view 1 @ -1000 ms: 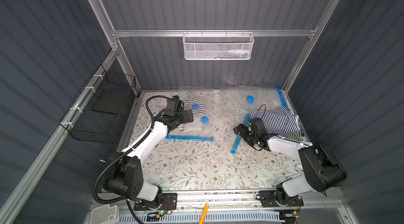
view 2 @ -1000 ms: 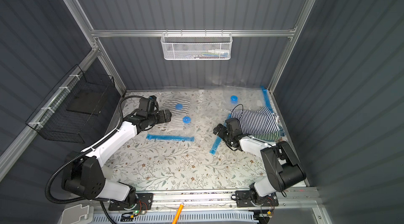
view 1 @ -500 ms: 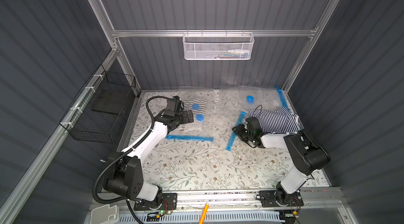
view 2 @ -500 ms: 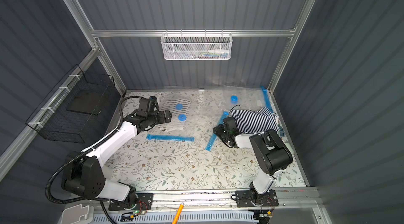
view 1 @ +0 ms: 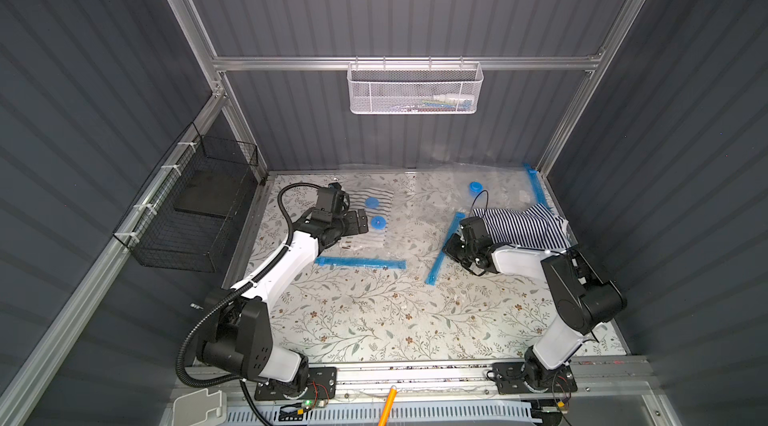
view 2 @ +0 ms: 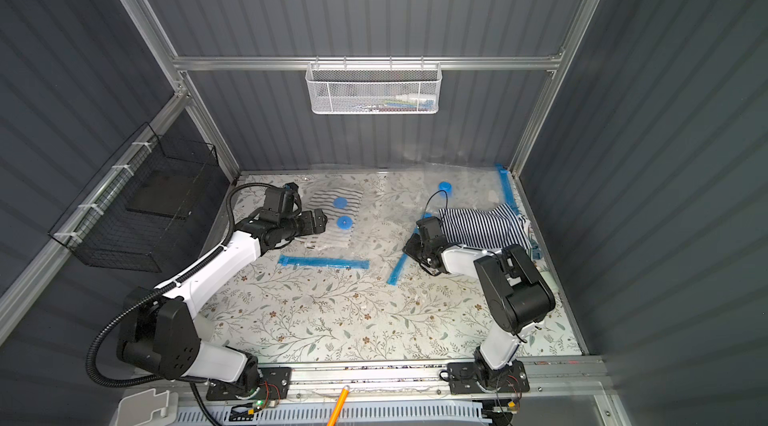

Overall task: Take the tank top out of the vacuum bag
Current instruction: Pick up the vacuum bag.

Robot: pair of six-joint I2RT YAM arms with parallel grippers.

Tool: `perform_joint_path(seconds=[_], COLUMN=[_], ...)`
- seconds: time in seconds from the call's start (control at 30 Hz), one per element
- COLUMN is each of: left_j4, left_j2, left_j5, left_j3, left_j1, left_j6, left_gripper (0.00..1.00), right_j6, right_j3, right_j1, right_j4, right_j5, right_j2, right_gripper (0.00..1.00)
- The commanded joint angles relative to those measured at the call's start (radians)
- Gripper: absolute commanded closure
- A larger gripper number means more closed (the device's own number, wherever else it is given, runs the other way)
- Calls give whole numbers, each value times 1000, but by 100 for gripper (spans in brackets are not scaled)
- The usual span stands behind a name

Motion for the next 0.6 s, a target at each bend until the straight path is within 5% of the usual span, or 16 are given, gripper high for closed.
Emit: perform_joint_path(seconds=[0.0, 0.4, 0.57], left_j4=[-18, -38, -39], left_j2=[7, -14, -31], left_j5=[0, -26, -21], left_j3=[30, 36, 22], left_j1=[-6, -6, -5], left_j6=[2, -6, -9], left_gripper=[0, 0, 0], right_j6=[-74, -337, -373], right_j3=[74, 462, 551], right_j1=[16, 5, -96], right_j4=[-88, -397, -449], right_j5=[9, 48, 65], right_j2=[-46, -111, -101], right_gripper=[100, 100, 100])
